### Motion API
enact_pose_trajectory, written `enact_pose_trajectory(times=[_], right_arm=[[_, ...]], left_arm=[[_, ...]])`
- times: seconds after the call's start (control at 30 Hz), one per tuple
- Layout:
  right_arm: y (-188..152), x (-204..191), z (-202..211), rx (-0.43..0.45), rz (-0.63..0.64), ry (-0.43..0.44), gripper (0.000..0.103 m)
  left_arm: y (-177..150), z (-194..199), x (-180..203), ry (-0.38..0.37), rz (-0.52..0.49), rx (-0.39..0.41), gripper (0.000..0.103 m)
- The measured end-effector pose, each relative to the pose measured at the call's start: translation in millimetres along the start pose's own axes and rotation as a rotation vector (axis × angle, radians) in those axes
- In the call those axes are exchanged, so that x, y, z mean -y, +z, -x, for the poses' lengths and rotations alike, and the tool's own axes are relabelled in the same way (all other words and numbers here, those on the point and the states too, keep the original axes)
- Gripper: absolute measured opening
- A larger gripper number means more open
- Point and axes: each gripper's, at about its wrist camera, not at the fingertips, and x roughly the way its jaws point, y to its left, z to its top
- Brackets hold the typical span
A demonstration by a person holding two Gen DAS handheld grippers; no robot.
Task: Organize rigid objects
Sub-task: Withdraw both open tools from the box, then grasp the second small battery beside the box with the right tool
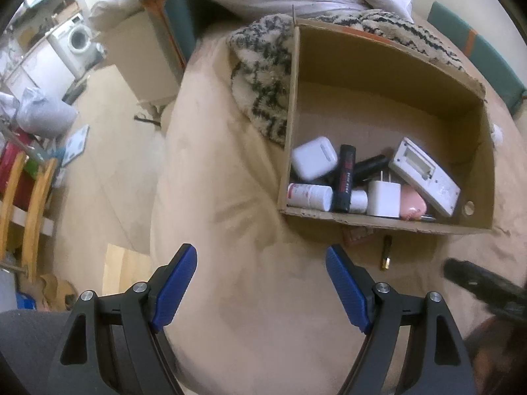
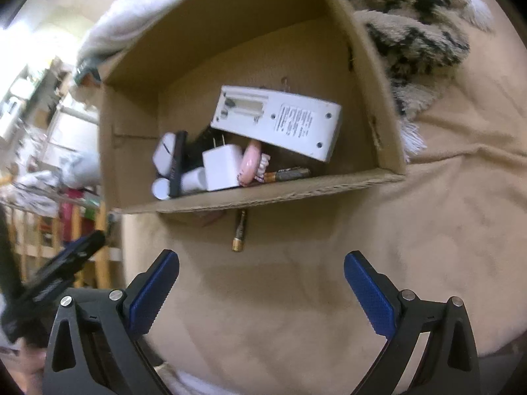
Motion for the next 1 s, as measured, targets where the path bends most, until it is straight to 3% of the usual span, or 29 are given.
enact_pose_trajectory(times=[0.07, 0.2, 0.27, 0.43, 0.5, 0.67, 1.0], right_arm=[[1, -13, -13, -0.024, 0.032, -0.026, 0.081], [0, -33, -44, -0.048, 0.048, -0.111, 0.072], [0, -41, -62, -0.063, 0.071, -0.189, 0.054], [0, -62, -83, -0.038, 0.152, -0.338, 0.053], [0, -68, -87, -0.031, 0.179, -0.380, 0.048], [-5, -74, -85, -0.026, 0.222, -0.403, 0.011], [-18, -53, -51, -0.026, 0.200, -0.323, 0.011]], left_arm=[[0, 5, -5, -0.020, 0.033, 0.006, 0.079], [0, 13, -14, -0.053, 0.078, 0.005, 0.079], [-1, 16, -15, -0.050, 0.080, 0.009, 0.079], [-2, 19, -16, -0.044, 0.075, 0.014, 0.079], [-1, 19, -17, -0.054, 0.084, 0.008, 0.079], [0, 19, -20, -0.078, 0.107, -0.001, 0.079], [-2, 14, -23, -0.058, 0.124, -0.011, 0.079]])
